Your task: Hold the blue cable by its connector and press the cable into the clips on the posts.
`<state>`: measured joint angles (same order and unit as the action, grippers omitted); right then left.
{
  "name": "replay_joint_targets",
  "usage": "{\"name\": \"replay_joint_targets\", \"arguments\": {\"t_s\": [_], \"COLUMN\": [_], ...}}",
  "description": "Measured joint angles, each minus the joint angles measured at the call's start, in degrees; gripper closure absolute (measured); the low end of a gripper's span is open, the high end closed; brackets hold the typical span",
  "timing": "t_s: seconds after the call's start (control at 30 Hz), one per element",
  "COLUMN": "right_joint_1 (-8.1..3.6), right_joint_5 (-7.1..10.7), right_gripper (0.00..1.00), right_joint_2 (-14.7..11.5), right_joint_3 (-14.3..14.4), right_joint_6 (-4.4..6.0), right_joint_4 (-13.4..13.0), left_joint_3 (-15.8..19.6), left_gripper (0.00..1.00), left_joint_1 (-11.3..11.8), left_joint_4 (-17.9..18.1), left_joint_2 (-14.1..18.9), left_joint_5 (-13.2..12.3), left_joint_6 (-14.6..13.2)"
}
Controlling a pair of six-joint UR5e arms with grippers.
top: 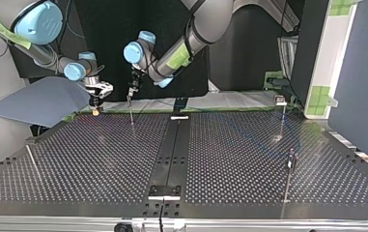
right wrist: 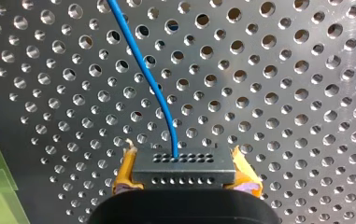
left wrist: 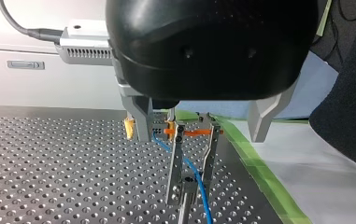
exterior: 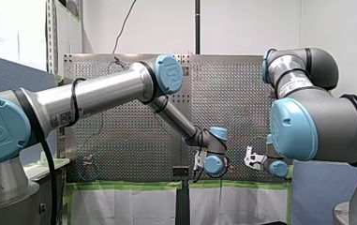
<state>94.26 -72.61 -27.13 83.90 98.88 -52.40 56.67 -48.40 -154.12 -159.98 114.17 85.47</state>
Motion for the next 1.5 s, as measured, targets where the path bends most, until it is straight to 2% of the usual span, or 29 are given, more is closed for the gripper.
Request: {"name": "replay_joint_targets", "arguments": {"t_s": [0.33, 0.53, 0.83, 1.13, 1.27, 1.5], "right_joint_1": [0.0, 0.0, 0.0, -0.01, 0.0, 0.0], "right_joint_5": [0.0, 0.0, 0.0, 0.17, 0.24, 0.47], "right_gripper": [1.0, 1.0, 1.0, 1.0, 1.0, 1.0], "right_joint_2": [0.01, 0.05, 0.04, 0.08, 0.09, 0.09], "right_joint_3": [0.0, 0.0, -0.01, 0.0, 0.0, -0.01], "right_joint_6": [-0.04, -0.04, 0.01, 0.15, 0.24, 0.27], "right_joint_4": [0.0, 0.07, 0.09, 0.09, 0.09, 0.09], "left_joint_3": [0.15, 2.48, 6.75, 10.93, 12.91, 16.28], "left_gripper": [0.0, 0.0, 0.0, 0.0, 0.0, 0.0], "left_joint_1": [0.04, -0.04, 0.6, 3.89, 4.77, 4.85], "left_joint_4": [-0.34, -0.47, 3.47, 7.63, 9.32, 9.51], "left_joint_2": [0.12, 2.35, 6.6, 10.79, 12.78, 16.14], "left_joint_5": [-0.03, -1.25, -2.81, -6.4, -6.61, -6.63], "left_joint_6": [0.11, 0.17, 3.71, 7.9, 9.89, 13.02]}}
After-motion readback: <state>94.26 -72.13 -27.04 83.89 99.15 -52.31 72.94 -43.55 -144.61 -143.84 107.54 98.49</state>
